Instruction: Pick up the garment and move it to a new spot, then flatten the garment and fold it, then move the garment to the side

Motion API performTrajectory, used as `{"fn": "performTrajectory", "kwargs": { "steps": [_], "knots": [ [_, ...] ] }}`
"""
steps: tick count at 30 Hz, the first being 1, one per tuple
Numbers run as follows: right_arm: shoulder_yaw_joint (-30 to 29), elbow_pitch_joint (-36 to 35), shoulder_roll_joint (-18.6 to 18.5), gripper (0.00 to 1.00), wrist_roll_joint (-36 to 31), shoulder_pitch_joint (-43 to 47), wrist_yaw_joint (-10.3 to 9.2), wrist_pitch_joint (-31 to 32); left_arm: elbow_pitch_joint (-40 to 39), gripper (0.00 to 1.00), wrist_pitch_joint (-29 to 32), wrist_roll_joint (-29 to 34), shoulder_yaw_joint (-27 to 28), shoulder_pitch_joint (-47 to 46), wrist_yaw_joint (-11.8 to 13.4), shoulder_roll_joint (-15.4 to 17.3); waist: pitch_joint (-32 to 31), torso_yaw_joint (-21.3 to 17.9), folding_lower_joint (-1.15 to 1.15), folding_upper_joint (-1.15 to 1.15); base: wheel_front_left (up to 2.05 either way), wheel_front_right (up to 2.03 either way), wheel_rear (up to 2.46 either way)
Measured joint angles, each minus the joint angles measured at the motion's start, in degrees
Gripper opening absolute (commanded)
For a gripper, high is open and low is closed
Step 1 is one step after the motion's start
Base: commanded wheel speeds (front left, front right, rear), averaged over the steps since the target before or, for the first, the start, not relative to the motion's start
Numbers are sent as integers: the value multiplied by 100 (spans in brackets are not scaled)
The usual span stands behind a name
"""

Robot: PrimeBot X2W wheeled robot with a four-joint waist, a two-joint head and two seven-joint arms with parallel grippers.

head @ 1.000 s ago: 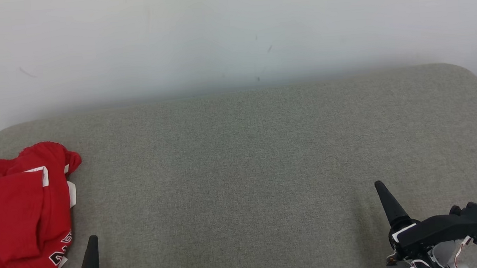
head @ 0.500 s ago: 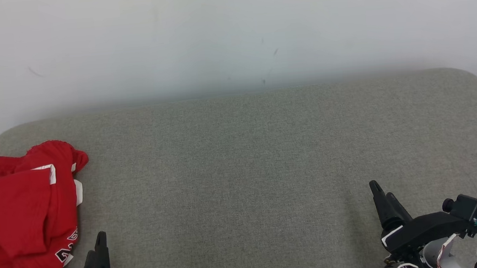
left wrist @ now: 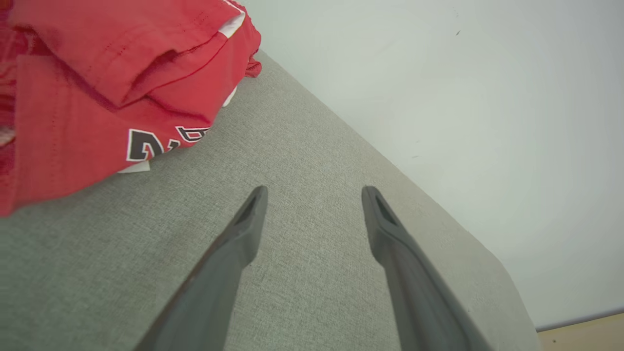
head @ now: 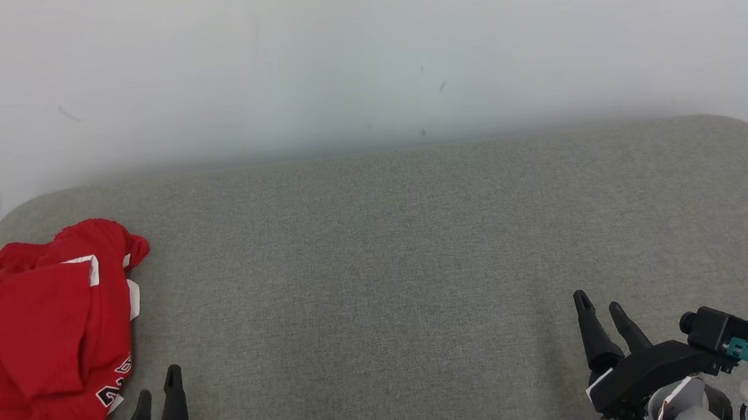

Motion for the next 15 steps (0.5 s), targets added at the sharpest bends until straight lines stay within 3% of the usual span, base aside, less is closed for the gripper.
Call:
{"fn": "performTrajectory", "kwargs": {
  "steps": [15],
  "knots": [
    [91, 136, -42, 100, -1450, 2, -213, -234, -8, 100, -246, 1046, -458, -114, 215, 225, -57, 43, 0, 0, 0, 0, 0]
  ]
}}
